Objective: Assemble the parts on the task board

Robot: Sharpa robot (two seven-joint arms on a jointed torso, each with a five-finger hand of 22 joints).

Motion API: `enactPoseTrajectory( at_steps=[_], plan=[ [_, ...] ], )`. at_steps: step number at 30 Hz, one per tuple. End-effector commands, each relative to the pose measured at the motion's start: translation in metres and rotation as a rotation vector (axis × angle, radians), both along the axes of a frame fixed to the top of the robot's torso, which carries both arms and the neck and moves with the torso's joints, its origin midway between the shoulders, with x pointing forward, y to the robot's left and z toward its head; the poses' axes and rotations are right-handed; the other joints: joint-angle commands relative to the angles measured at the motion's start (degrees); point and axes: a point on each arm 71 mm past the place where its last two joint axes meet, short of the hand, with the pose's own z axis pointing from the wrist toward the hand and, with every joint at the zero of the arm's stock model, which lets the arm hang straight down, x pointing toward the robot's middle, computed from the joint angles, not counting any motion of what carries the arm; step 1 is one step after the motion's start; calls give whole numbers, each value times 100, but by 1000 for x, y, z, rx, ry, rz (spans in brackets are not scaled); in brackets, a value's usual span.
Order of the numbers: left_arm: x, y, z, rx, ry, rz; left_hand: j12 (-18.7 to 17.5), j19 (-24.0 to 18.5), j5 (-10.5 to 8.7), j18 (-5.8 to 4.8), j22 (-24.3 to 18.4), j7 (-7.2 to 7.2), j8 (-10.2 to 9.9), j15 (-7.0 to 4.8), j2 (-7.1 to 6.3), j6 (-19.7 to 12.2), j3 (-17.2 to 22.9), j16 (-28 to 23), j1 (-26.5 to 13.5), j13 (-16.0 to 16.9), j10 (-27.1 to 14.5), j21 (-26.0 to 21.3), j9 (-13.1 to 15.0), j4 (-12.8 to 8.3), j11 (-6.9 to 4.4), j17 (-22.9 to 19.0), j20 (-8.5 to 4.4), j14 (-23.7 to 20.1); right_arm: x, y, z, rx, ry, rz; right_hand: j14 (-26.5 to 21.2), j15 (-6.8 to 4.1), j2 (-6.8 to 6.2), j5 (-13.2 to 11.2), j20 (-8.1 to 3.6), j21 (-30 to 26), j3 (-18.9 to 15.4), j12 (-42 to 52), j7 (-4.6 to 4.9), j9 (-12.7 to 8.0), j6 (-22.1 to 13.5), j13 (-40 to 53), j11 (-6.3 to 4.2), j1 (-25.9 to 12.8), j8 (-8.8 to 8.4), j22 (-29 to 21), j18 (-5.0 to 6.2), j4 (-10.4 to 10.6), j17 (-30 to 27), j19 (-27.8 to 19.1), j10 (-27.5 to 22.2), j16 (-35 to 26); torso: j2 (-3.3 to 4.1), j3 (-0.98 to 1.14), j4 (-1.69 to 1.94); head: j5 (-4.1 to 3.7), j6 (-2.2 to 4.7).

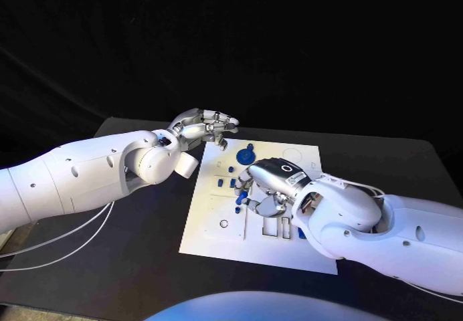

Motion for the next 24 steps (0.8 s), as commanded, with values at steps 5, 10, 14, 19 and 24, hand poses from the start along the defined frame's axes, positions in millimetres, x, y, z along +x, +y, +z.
enactPoseTrajectory(
  at_steps=[5, 10, 14, 19, 24],
  plan=[
    [-1, -5, 1, -12, -5, -26, 16, -12, 29, 111, -5, -15, 14, 4, 30, -41, -37, -33, -14, -2, -25, -16, 2, 1, 1, -5, 32, -34, -12, 20, -19, 15, 31, 55, 265, -43, 11, 42, -19, -22, 23, 15, -6, 10, 19, 102, -214, 47, 39, 251, -76, -27, -17, -3, 257, 20, 6, -4, 3, 56, -24],
    [0, -6, 1, -13, -5, -28, 16, -12, 29, 111, -5, -15, 14, 4, 30, -41, -37, -33, -14, -2, -25, -16, 2, 1, 1, -5, 32, -34, -14, 26, -33, 12, 61, 57, 265, -43, 7, 50, -20, -22, 22, 12, -5, 13, 17, 103, -214, 42, 39, 252, -76, -28, -15, -3, 257, 21, 8, 0, -10, 98, -38],
    [0, -7, 1, -13, -5, -30, 16, -12, 29, 111, -5, -15, 14, 4, 30, -41, -37, -33, -14, -2, -25, -16, 2, 1, 1, -5, 32, -34, -14, 28, -42, 3, 78, 54, 265, -43, 5, 59, -20, -24, 23, 10, -4, 17, 16, 105, -213, 36, 40, 252, -76, -30, -16, -4, 258, 20, 8, 8, -5, 127, -70],
    [0, -7, 1, -13, -4, -31, 16, -12, 29, 111, -5, -15, 14, 4, 30, -41, -37, -33, -14, -2, -25, -16, 2, 1, 1, -5, 32, -34, -13, 29, -52, -9, 97, 49, 265, -43, 4, 65, -21, -22, 23, 7, -4, 19, 14, 105, -213, 32, 41, 253, -77, -30, -19, -3, 258, 19, 7, 13, -3, 167, -83],
    [0, -7, 1, -13, -4, -30, 16, -12, 29, 111, -5, -15, 14, 4, 30, -41, -37, -33, -14, -2, -25, -16, 2, 1, 1, -5, 32, -34, -13, 30, -57, -10, 104, 44, 266, -42, 3, 69, -21, -26, 24, 5, -4, 20, 13, 106, -212, 29, 40, 252, -76, -31, -13, -5, 257, 21, 11, 13, -4, 183, -91]
  ],
)
